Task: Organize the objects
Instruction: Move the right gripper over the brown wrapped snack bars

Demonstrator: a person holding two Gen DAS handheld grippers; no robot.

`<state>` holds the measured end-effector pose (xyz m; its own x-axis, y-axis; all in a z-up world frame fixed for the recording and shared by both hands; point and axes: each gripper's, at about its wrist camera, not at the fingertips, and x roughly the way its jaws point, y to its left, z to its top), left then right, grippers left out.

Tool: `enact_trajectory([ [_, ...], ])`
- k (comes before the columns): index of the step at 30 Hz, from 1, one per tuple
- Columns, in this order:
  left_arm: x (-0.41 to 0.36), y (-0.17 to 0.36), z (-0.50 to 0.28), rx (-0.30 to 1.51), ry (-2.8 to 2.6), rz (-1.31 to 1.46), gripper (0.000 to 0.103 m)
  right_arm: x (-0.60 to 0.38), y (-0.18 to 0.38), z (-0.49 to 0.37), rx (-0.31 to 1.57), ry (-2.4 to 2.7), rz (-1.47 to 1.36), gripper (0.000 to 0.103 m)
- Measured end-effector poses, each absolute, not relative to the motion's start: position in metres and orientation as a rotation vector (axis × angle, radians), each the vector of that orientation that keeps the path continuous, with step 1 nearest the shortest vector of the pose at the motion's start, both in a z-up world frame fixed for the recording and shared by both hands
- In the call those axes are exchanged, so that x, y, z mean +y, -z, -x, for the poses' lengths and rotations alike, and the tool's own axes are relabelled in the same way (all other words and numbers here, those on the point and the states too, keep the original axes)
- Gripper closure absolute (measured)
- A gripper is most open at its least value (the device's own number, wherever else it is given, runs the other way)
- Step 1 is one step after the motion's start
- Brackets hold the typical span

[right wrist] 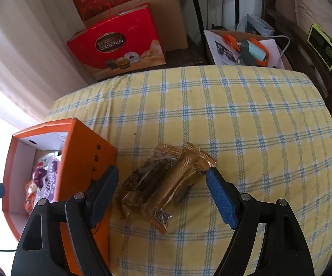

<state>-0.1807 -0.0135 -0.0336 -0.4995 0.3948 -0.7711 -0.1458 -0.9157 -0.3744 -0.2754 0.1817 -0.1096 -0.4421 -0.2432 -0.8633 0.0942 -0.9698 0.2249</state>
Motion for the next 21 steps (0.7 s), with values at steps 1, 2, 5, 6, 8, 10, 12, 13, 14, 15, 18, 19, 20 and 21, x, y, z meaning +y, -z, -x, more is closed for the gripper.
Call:
enact_trajectory([
  [1,-0.014,0.034,0.181,-0.376,-2.448,1.359,0.011,0.181,0.112,0.277,-0.208,2.502,-1.537,0.023],
  [2,-0.014,0.035,0.181,-0.376,-2.447,1.36,0.01,0.18,0.114,0.277,-0.206,2.504,-1.54,0.023],
  [5,-0.014,0.036,0.18,-0.374,-2.445,1.362,0.011,0.182,0.119,0.279,-0.166,2.523,-1.552,0.024],
  [6,-0.014,0.037,0.18,-0.375,-2.444,1.365,0.011,0.183,0.122,0.279,-0.155,2.521,-1.55,0.024],
  [8,-0.013,0.038,0.18,-0.377,-2.442,1.368,0.011,0.187,0.124,0.278,-0.188,2.51,-1.538,0.025],
  [10,-0.011,0.039,0.18,-0.376,-2.44,1.374,0.01,0.189,0.123,0.276,-0.174,2.514,-1.535,0.026],
  [12,-0.007,0.039,0.179,-0.373,-2.433,1.376,0.011,0.191,0.123,0.275,-0.156,2.511,-1.536,0.029],
  [13,-0.005,0.039,0.179,-0.37,-2.43,1.373,0.01,0.193,0.122,0.274,-0.151,2.509,-1.54,0.03],
  [14,-0.003,0.038,0.178,-0.365,-2.428,1.369,0.01,0.195,0.121,0.274,-0.147,2.511,-1.543,0.031],
  [15,-0.001,0.037,0.178,-0.36,-2.426,1.367,0.011,0.198,0.119,0.273,-0.141,2.512,-1.546,0.032],
  [18,0.007,0.033,0.176,-0.351,-2.416,1.359,0.011,0.206,0.116,0.268,-0.112,2.519,-1.559,0.035],
  [19,0.011,0.031,0.175,-0.345,-2.413,1.353,0.011,0.209,0.115,0.267,-0.105,2.522,-1.566,0.036],
  [20,0.015,0.029,0.174,-0.342,-2.41,1.349,0.011,0.213,0.115,0.265,-0.09,2.526,-1.586,0.044],
  [21,0.019,0.027,0.174,-0.336,-2.404,1.344,0.011,0.217,0.117,0.264,-0.066,2.528,-1.611,0.049],
])
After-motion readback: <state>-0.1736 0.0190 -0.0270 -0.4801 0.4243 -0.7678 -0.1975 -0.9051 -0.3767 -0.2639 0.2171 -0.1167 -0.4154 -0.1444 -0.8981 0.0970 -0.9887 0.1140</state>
